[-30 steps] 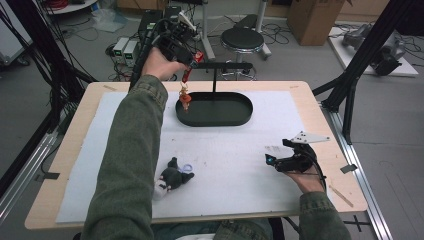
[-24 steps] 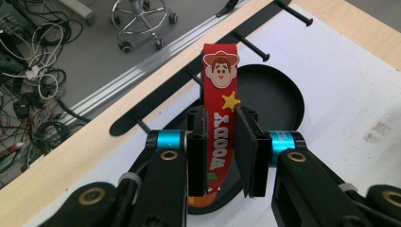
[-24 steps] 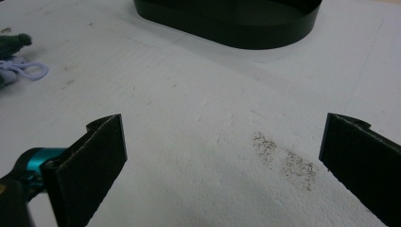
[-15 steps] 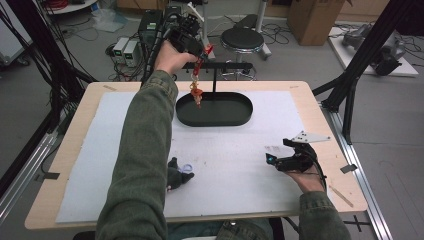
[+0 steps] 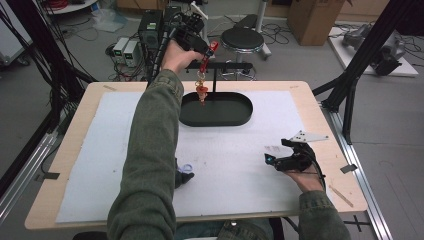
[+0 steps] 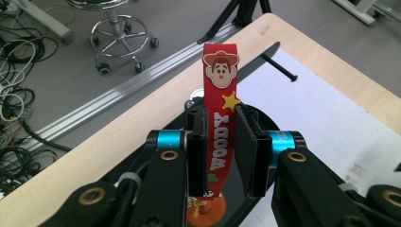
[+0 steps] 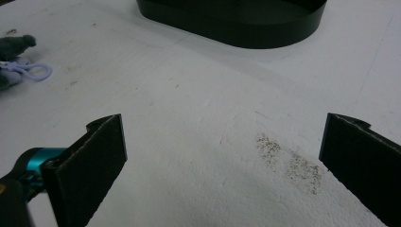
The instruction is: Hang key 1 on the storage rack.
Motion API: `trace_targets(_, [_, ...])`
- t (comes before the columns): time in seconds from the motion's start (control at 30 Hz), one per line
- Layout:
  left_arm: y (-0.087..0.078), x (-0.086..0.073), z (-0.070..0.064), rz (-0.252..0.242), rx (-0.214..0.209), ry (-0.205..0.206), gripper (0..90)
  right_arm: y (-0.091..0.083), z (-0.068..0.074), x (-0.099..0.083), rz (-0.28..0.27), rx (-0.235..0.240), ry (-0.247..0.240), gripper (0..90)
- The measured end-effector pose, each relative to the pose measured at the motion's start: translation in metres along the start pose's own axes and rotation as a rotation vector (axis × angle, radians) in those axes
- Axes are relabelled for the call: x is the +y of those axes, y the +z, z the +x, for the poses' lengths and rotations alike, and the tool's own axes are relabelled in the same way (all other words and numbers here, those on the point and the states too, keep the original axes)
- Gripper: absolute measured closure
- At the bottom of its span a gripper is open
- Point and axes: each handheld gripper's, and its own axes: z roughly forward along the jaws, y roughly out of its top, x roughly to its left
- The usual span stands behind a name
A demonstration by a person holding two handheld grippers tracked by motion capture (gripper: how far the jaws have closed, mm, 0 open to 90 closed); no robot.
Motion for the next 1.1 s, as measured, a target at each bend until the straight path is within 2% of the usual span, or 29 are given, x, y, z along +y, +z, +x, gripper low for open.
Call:
trace_targets(0.17, [0.005,0.002,-0.001,-0.031,-0.016,-0.001,75.3,-0.001,0.000,0.000,-0.008,-0.002,-0.002,0.5])
trace_targets(0.3, [0.011,0.002,0.004,-0.030,0.009,-0.016,75.3,-0.001,0.000,0.000,-0.006,-0.001,0.001,0.5])
trace_targets(0.43, [0.013,0.004,0.009,-0.117,-0.012,-0.063,75.3,0.000,0.000,0.000,-0.005,0.004,0.004,0.5])
trace_targets(0.6, [0.019,0.004,0.011,-0.118,0.024,-0.078,75.3,0.000,0.001,0.000,-0.002,0.002,-0.002,0.5])
trace_targets(0.73, [0.021,0.004,0.011,-0.159,0.045,-0.086,75.2,-0.002,0.000,0.000,-0.011,-0.001,0.001,0.5])
trace_targets(0.8, [0.021,0.005,0.010,-0.166,0.075,-0.074,75.1,-0.002,0.001,-0.001,-0.009,-0.001,0.005,0.5])
trace_targets(0.83, [0.020,0.005,0.010,-0.164,0.114,-0.057,74.8,-0.002,0.001,-0.001,-0.008,-0.001,0.002,0.5])
trace_targets(0.87, [0.018,0.005,0.010,-0.171,0.127,-0.065,73.0,-0.002,0.001,-0.001,-0.005,0.000,-0.001,0.5])
trace_targets(0.93, [0.015,0.005,0.015,-0.194,0.074,-0.088,46.2,-0.001,0.001,-0.001,0.000,0.003,-0.004,0.5])
trace_targets(0.97, [0.012,0.004,0.015,-0.198,0.061,-0.086,34.7,-0.002,0.002,-0.001,0.006,0.004,-0.001,0.5])
trace_targets(1.03, [0.008,0.004,0.015,-0.187,0.079,-0.079,19.3,-0.003,0.002,-0.001,0.007,0.006,0.005,0.5])
trace_targets(1.1, [0.002,0.003,0.013,-0.174,0.091,-0.051,13.4,-0.003,0.002,-0.001,0.002,0.005,0.003,0.5])
